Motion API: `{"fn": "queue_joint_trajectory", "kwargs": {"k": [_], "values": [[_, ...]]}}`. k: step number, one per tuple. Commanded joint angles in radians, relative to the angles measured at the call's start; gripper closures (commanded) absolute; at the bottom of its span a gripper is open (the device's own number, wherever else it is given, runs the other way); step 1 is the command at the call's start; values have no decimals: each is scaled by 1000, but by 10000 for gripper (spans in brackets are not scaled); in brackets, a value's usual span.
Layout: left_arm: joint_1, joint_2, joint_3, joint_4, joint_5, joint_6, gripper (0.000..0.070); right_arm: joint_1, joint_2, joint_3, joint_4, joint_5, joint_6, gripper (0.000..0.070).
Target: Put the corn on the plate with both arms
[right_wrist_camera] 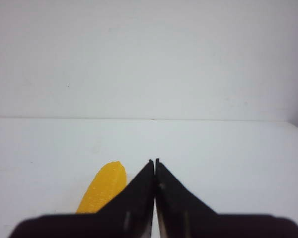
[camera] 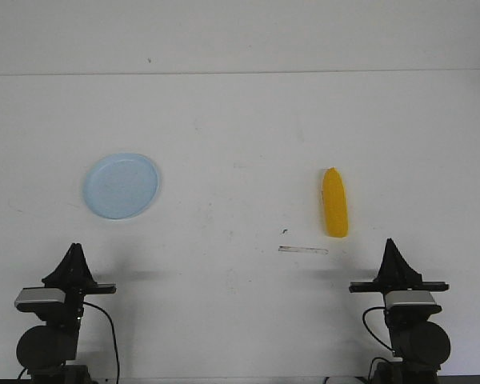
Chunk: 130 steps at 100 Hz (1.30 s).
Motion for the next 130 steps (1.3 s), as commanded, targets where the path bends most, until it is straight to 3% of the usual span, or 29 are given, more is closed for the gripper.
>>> {"fn": "queue_joint_trajectory", "kwargs": {"k": [1,33,61,93,117,130], "values": [[0,-3,-21,14,2,11,699,3,5,11,10,0,-1,699],[0,-3,-19,16,1,-16,699,3,5,11,10,0,-1,699],[0,17,74,-22,3,-84,699,3,5,11,10,0,-1,699],[0,302,398,-296,255,-113,699,3,5,11,10,0,-1,699],[0,593,717,-624,261,-115,699,3,5,11,10,0,-1,699],[0,732,833,-726,280,-116,699,2,5,11,10,0,-1,699]]}}
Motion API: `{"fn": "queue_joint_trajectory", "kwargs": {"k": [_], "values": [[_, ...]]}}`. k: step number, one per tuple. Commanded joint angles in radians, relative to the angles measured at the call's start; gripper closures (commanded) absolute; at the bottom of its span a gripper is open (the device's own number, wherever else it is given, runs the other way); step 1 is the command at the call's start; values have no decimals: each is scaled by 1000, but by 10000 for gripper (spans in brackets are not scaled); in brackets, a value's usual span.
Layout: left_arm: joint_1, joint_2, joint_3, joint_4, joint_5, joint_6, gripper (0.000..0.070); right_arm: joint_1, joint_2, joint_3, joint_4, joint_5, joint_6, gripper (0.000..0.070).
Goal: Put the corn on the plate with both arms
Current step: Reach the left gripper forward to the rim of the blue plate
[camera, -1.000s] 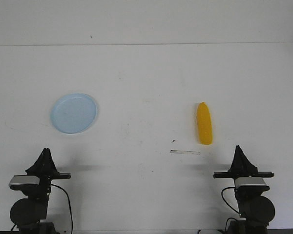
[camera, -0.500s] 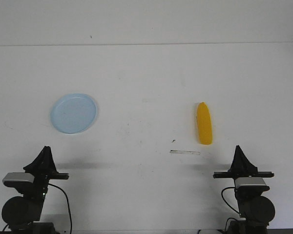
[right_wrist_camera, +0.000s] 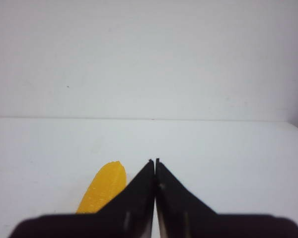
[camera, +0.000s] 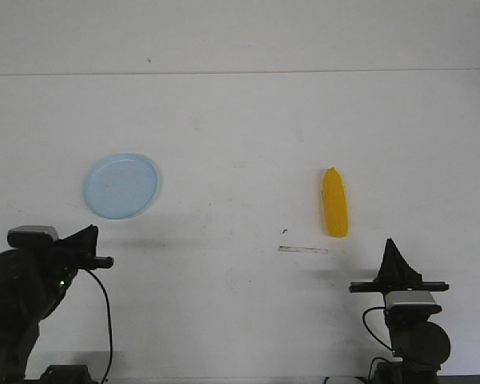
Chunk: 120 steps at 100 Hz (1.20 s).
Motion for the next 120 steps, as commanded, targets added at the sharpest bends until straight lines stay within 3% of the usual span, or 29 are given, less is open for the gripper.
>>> {"fn": "queue_joint_trajectory", "kwargs": {"k": [1,17,49,84,89,101,120], "values": [[0,70,54,-34,23,-5,699,3,5,11,10,0,-1,699],[0,249,155,-99,126,-5,699,3,5,11,10,0,-1,699],[14,547,356,-102,124,-5,699,2,5,11,10,0,-1,699],[134,821,601,-105,117,-50,695,3,5,11,10,0,-1,699],[150,864,637,-107,117,-50,667,3,5,11,10,0,-1,699],[179,967,721,-125,117,-36,520,3,5,11,10,0,-1,699],[212,1093,812,-205,118,11,516,3,5,11,10,0,-1,699]]}}
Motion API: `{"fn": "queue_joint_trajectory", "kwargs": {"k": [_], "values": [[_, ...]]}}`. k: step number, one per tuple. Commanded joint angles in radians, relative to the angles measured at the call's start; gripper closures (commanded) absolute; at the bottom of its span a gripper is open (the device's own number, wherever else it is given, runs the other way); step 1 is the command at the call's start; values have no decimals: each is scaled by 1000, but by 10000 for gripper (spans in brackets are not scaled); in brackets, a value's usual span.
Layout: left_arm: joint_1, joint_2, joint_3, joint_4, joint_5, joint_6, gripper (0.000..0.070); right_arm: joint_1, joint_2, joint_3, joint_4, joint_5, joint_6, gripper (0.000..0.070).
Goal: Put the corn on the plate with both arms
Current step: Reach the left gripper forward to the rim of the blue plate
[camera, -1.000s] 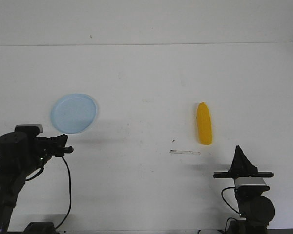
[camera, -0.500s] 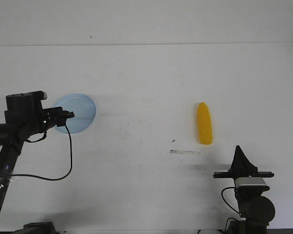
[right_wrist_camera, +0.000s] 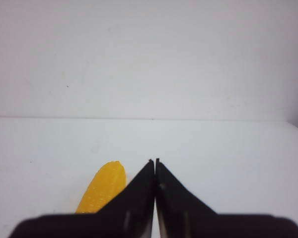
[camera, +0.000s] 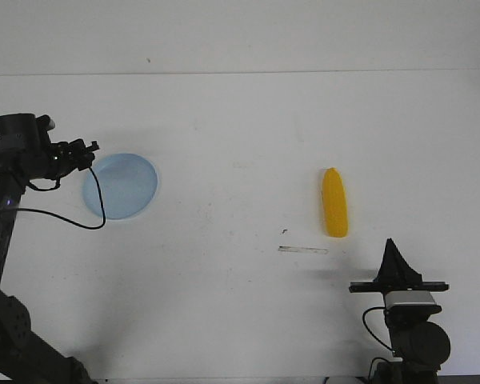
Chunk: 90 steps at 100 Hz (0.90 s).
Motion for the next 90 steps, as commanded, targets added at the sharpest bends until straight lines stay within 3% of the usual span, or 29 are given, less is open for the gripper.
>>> {"fn": "queue_joint_trajectory", "kwargs": {"k": [1,26,90], "values": [[11,46,39,-32,-2,33,516,3,5,11,10,0,-1,699],[56,121,47,-100,-2,37,320,3,5,11,10,0,-1,699],[81,215,47,-84,-6,104,335,2,5,11,10,0,-1,699]]}}
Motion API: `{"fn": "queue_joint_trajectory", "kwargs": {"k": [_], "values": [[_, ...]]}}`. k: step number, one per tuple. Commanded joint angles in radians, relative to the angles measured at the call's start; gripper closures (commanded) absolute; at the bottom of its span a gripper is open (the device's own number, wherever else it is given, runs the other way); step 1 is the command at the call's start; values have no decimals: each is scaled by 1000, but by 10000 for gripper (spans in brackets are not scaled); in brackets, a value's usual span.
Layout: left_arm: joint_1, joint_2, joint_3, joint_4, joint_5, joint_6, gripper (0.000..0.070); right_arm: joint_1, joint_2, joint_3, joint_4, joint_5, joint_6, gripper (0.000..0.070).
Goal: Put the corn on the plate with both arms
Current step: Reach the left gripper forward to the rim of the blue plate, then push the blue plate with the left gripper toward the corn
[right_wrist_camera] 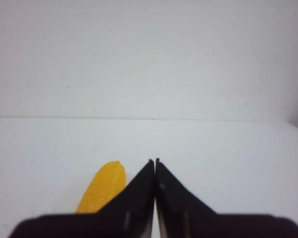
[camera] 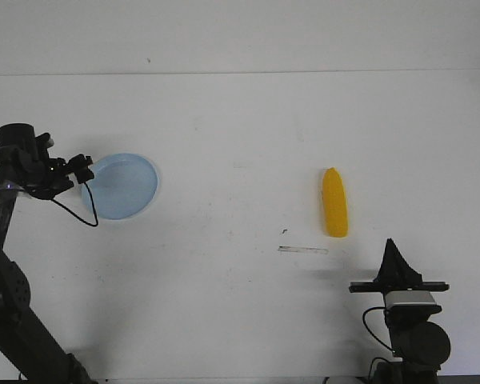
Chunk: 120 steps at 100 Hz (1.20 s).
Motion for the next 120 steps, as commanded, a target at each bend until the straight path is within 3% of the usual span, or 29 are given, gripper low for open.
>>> {"fn": "queue_joint_trajectory", "kwargs": {"k": [1,59,72,92,105,120], "values": [[2,38,23,6,0,25,335,3,5,11,10,0,-1,699],[-8,117,23,-9,1,28,351,3,5,11,10,0,-1,699],[-12,117,23,-17,0,47,466,3,5,11,10,0,-1,699],[-12,117,23,-17,-45,50,474,2,5,11,10,0,-1,699],[-11,117,23,-27,-49,50,587,3,5,11,10,0,-1,699],[-11,117,23,-41,-48,50,632,2,5,11,10,0,-1,699]]}}
